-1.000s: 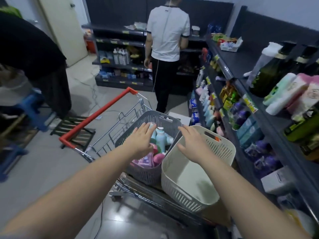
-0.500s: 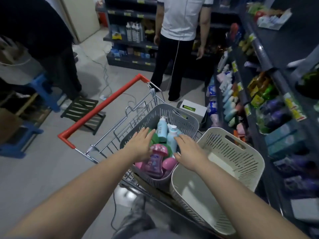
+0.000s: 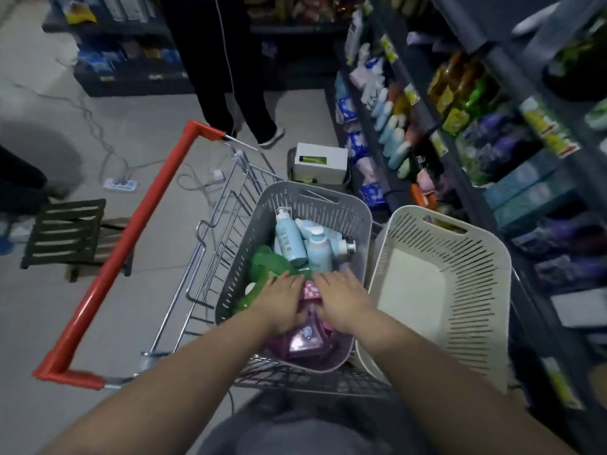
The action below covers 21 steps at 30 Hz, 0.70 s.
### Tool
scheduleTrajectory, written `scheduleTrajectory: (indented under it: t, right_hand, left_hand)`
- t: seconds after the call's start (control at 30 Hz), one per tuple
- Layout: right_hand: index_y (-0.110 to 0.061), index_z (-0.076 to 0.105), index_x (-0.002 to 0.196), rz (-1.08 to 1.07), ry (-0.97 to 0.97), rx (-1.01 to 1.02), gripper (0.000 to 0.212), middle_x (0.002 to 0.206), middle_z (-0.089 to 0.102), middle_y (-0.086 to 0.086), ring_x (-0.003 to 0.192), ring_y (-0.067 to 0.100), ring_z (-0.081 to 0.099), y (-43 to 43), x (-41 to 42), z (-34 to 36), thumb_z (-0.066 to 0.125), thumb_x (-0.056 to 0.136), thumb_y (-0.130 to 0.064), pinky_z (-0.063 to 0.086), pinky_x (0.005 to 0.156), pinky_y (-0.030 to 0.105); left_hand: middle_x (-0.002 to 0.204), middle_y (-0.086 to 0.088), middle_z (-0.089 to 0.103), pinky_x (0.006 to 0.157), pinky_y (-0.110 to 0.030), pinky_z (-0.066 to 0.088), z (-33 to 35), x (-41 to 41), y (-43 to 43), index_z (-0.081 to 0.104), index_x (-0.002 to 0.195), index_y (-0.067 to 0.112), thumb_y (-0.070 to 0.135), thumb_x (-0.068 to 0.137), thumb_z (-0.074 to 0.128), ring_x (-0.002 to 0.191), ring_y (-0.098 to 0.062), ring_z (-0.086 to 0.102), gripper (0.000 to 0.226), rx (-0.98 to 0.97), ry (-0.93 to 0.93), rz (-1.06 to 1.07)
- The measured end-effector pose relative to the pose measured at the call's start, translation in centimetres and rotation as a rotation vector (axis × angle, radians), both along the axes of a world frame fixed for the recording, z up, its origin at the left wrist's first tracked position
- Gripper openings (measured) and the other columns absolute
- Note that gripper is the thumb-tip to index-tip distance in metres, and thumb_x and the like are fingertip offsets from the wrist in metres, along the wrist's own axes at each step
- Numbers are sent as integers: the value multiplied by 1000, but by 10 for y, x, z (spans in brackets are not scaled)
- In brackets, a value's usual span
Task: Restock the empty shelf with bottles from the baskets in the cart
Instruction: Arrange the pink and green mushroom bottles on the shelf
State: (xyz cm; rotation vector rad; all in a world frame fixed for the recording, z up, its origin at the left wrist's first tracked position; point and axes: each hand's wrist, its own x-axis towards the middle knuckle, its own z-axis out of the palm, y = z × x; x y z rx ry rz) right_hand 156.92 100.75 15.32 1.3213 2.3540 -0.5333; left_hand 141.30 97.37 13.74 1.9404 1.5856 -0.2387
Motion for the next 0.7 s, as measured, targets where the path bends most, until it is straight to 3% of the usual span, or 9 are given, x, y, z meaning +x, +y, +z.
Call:
scheduleTrajectory:
  t: [0.1,0.2,0.27,0.37,0.47,0.57,0.7]
  right_hand:
    - [-25,26,151,-202,96,-107,63,152,40,0,140,22,37,-7,-11,-10,50,94,-33,4,119,55]
    - [-31,20,151,-361,184,-203,67,152,37,2,140,26,37,-11,-16,-18,52,92,-25,0,118,63]
    - [-33,22,147,-447,261,-254,70,144,44,6,132,29,45,-10,-14,-18,59,89,-19,19,117,56]
    - [-29,27,139,-609,423,-376,70,125,56,7,108,24,59,-4,-6,-13,66,83,-11,48,97,46]
    - [-17,34,139,-462,153,-282,61,126,53,12,115,29,56,4,-2,-7,63,85,-14,48,97,42]
    - [-10,47,134,-279,-184,-224,41,134,46,12,129,31,43,-3,-7,-6,52,94,-19,40,104,43]
    - [-8,56,122,-44,-312,-69,30,125,58,14,118,33,54,-16,-4,-20,41,99,-19,37,98,39]
  left_hand:
    - [149,-12,38,115,-36,22,-3,-4,4,23,152,12,43,89,58,135,-27,34,78,41,-94,23]
    - [151,-9,36,110,-42,23,-7,-10,8,15,154,18,49,87,59,135,-27,33,86,-40,-110,39]
    - [150,-5,38,107,-46,26,-13,-14,9,16,153,23,57,83,62,134,-26,35,90,-80,-127,61]
    - [136,0,51,103,-42,34,-17,-17,14,34,141,25,55,75,73,125,-23,46,83,-114,-214,140]
    - [121,-1,50,96,-34,44,-12,-17,19,43,131,21,39,71,83,113,-21,53,74,-186,-383,290]
    - [115,0,44,100,-38,47,-6,-22,19,45,131,19,29,69,86,110,-20,51,75,-220,-432,391]
    - [117,-3,51,96,-42,52,2,-33,18,46,126,18,18,69,87,108,-22,56,69,-262,-499,405]
